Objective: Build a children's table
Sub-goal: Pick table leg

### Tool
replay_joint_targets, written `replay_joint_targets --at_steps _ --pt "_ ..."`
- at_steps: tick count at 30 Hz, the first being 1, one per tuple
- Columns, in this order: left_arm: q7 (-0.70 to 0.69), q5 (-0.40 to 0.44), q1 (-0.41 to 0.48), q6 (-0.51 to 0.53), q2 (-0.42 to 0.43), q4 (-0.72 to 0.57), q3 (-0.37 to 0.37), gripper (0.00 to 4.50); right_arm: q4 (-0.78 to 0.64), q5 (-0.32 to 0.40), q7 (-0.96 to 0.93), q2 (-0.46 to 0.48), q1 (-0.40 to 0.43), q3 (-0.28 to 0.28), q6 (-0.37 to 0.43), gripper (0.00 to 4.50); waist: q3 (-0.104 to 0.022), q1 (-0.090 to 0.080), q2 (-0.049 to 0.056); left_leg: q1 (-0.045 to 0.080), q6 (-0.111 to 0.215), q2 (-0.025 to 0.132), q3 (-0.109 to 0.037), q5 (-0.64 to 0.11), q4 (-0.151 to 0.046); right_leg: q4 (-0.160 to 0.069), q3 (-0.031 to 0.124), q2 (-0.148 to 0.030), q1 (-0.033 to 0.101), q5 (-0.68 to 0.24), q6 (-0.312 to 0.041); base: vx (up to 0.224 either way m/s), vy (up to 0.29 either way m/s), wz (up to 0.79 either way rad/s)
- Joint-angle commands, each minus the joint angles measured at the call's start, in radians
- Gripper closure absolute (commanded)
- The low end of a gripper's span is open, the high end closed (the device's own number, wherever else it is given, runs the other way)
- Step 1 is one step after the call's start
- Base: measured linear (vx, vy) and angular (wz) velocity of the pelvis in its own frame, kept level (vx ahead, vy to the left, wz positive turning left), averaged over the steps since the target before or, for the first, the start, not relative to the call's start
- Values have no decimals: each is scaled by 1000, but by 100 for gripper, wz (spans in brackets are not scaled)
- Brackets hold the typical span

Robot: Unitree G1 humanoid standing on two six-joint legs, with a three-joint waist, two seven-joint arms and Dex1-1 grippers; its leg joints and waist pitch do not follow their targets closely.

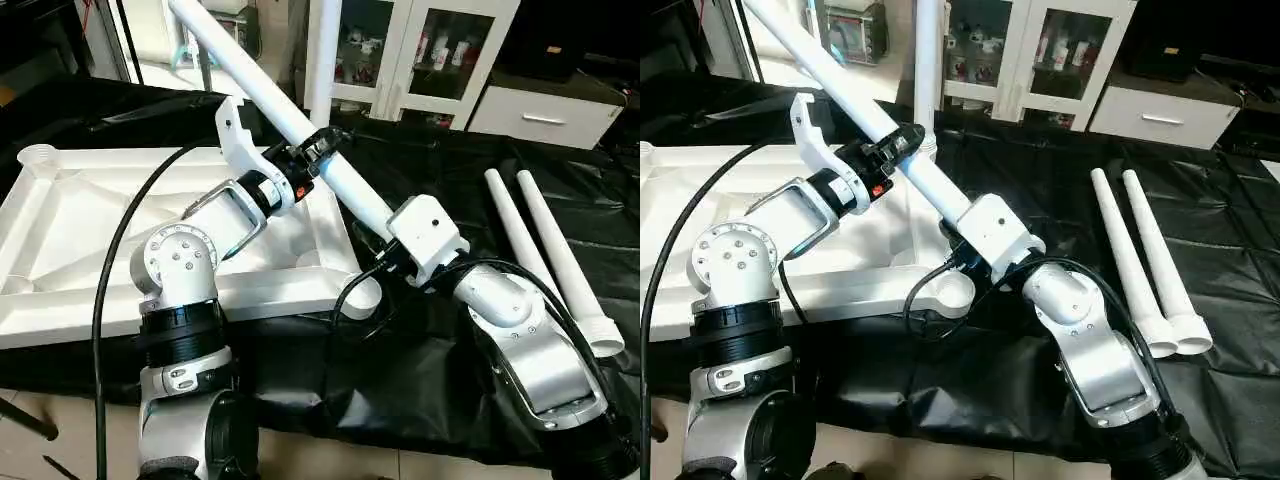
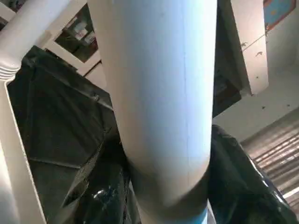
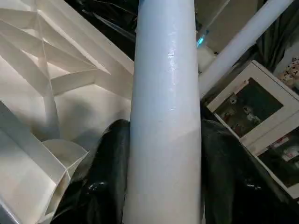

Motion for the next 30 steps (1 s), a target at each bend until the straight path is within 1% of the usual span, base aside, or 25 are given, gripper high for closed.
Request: replay_joint_targets --at_steps 1,3,4,5,7,8,9,10,11,12,13,15,16,17,18,19,20,21,23,24,25,26,28,29,30 --pt "17 1 -25 -16 11 0 -14 256 -4 16 16 1 -11 -12 -12 198 -70 -1 -5 19 25 39 -21 -170 -65 -65 32 -37 52 -151 -145 0 0 0" --pt "16 0 -25 -18 13 0 -14 257 -5 25 19 4 -11 -15 -11 179 -71 -1 -5 19 26 40 -22 -171 -66 -64 32 -37 52 -151 -146 0 0 0" --pt "10 9 -23 -25 22 0 -24 258 -15 70 37 22 -7 -33 0 164 -71 -1 -5 19 26 40 -22 -170 -66 -64 32 -37 52 -149 -144 0 0 0" --pt "4 17 -21 -32 31 0 -33 258 -27 112 56 37 -3 -49 7 164 -71 -1 -5 20 33 40 -21 -176 -66 -64 32 -37 51 -150 -145 0 0 0" --pt "-1 27 -20 -42 42 2 -42 268 -50 168 88 50 0 -66 -4 149 -72 -1 -4 19 40 41 -23 -176 -66 -64 31 -38 52 -145 -145 0 0 0" --pt "-4 29 -23 -51 50 6 -42 269 -73 232 119 61 5 -87 -1 147 -72 0 -2 21 42 42 -22 -167 -66 -62 32 -38 51 -130 -150 0 0 0" --pt "-10 29 -25 -57 59 10 -42 269 -95 308 151 75 10 -117 21 146 -72 0 -6 20 43 43 -22 -163 -65 -61 32 -38 51 -125 -151 0 0 0" --pt "-17 31 -26 -61 66 11 -45 270 -105 354 166 80 8 -141 45 146 -72 2 -3 20 49 44 -23 -164 -66 -59 32 -40 52 -120 -158 0 0 0" --pt "-17 31 -26 -61 66 11 -45 271 -105 354 166 80 8 -141 45 146 -72 3 -2 22 51 44 -23 -160 -66 -59 31 -39 51 -116 -163 0 0 0" --pt "-22 33 -26 -65 71 11 -48 271 -108 378 173 83 7 -156 59 146 -72 2 -4 22 50 44 -22 -158 -66 -60 31 -37 50 -117 -165 0 0 0" --pt "-52 40 -24 -70 94 9 -69 271 -110 427 191 72 -6 -197 92 146 -71 4 -2 23 45 43 -22 -162 -67 -61 31 -37 50 -129 -167 0 0 0" --pt "-104 46 -17 -67 129 -1 -109 272 -95 462 204 52 -30 -242 134 146 -70 5 -2 24 34 43 -23 -171 -69 -62 31 -37 50 -154 -160 0 0 0" --pt "-161 58 -7 -63 167 -18 -162 272 -76 505 233 28 -51 -279 181 127 -69 4 0 25 22 43 -23 -179 -71 -63 31 -37 49 -172 -155 0 0 0" --pt "-182 61 -4 -62 180 -24 -181 272 -64 514 241 15 -60 -291 209 116 -71 3 -4 24 13 43 -23 -182 -71 -62 31 -37 49 -184 -151 0 0 0" --pt "-201 64 -1 -61 192 -30 -198 272 -54 523 248 3 -69 -302 234 116 -69 4 -2 26 10 42 -23 -186 -71 -63 30 -37 48 -194 -150 0 0 0" --pt "-259 67 1 -59 225 -44 -246 272 -14 561 279 -42 -96 -332 310 106 -69 4 -4 27 1 42 -22 -184 -71 -63 31 -38 48 -197 -151 0 0 0" --pt "-282 65 0 -56 237 -47 -262 272 4 581 298 -63 -106 -342 339 97 -70 5 -2 27 -2 43 -21 -176 -70 -62 31 -39 49 -189 -155 0 0 0" --pt "-298 60 -4 -52 243 -49 -270 272 20 591 321 -92 -112 -340 369 97 -69 5 -4 27 -3 42 -20 -178 -70 -63 31 -39 47 -193 -156 0 0 0" --pt "-337 44 -16 -37 259 -56 -290 272 52 602 393 -162 -114 -321 417 66 -70 9 -9 23 -3 41 -19 -165 -66 -62 32 -43 54 -188 -163 0 0 0" --pt "-372 36 -24 -28 277 -62 -316 272 71 644 443 -200 -115 -322 456 61 -71 10 -15 21 1 40 -19 -152 -65 -62 32 -44 55 -185 -167 0 0 0" --pt "-372 36 -24 -28 277 -62 -316 272 71 644 443 -200 -115 -322 456 55 -72 12 -14 21 5 40 -19 -151 -64 -61 32 -46 57 -187 -170 0 0 0" --pt "-395 37 -29 -32 287 -64 -334 272 80 679 464 -208 -119 -333 485 52 -71 12 -16 19 13 40 -19 -142 -63 -61 32 -48 57 -192 -172 0 0 0" --pt "-406 29 -34 -29 289 -66 -341 272 85 696 487 -218 -121 -333 496 50 -73 10 -17 18 18 42 -19 -127 -61 -60 31 -48 56 -183 -180 0 0 0" --pt "-440 15 -38 -31 296 -76 -355 272 82 695 530 -246 -120 -310 511 50 -73 12 -17 19 21 43 -18 -120 -60 -59 31 -47 55 -177 -186 0 0 0" --pt "-451 12 -39 -31 299 -79 -360 272 83 690 541 -252 -119 -301 510 50 -74 13 -17 20 22 43 -18 -116 -60 -58 31 -48 56 -176 -188 0 0 0"
